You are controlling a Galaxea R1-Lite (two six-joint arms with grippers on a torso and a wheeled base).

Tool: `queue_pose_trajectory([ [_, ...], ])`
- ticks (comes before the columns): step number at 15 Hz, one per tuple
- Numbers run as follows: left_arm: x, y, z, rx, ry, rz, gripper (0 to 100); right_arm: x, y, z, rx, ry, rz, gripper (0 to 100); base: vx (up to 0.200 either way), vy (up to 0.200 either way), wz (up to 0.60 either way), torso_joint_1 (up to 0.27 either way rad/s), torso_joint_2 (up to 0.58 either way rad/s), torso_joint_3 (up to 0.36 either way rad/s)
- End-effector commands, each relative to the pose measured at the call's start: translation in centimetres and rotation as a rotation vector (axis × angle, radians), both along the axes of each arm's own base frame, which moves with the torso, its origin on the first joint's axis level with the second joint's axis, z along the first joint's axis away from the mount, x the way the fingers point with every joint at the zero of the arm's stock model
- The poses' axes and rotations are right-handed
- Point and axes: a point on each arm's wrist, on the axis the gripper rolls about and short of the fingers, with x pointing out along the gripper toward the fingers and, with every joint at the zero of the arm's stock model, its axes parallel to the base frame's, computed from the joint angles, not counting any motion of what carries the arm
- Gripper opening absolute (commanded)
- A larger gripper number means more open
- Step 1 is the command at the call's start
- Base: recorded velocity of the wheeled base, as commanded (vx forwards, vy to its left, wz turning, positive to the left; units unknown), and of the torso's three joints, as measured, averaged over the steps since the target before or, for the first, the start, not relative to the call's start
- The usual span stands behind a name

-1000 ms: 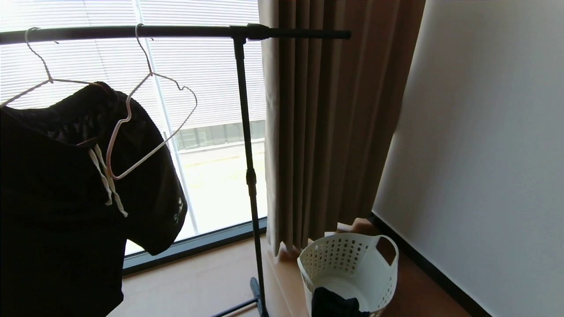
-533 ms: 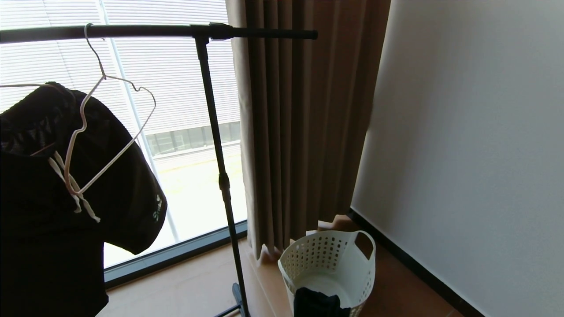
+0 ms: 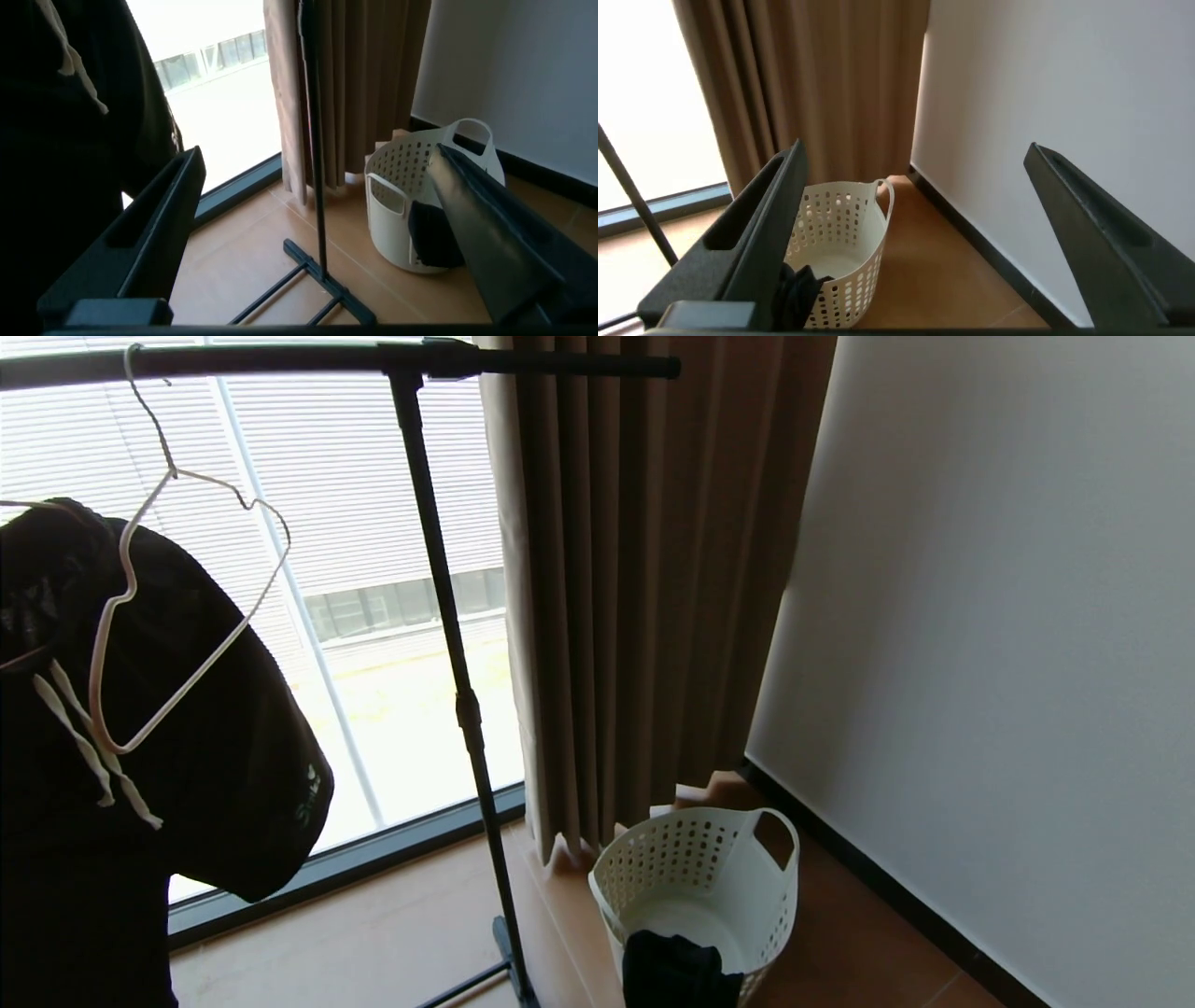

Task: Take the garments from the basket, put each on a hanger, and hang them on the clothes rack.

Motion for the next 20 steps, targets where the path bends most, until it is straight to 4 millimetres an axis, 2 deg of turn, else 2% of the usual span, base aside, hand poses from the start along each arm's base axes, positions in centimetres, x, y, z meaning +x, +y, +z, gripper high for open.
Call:
queue_pose_trajectory([
  [1,0.01,0.00,0.00,0.000,0.001,0.001,100,0.01,0.00,0.01,0.000,0.001,0.001,100,0.000,0.000,0.00,-0.002,0.01,-0.188],
  [20,0.01,0.00,0.00,-0.001,0.002,0.001,100,0.01,0.00,0.01,-0.008,0.001,0.000,100,0.000,0.000,0.00,0.002,0.00,-0.198],
])
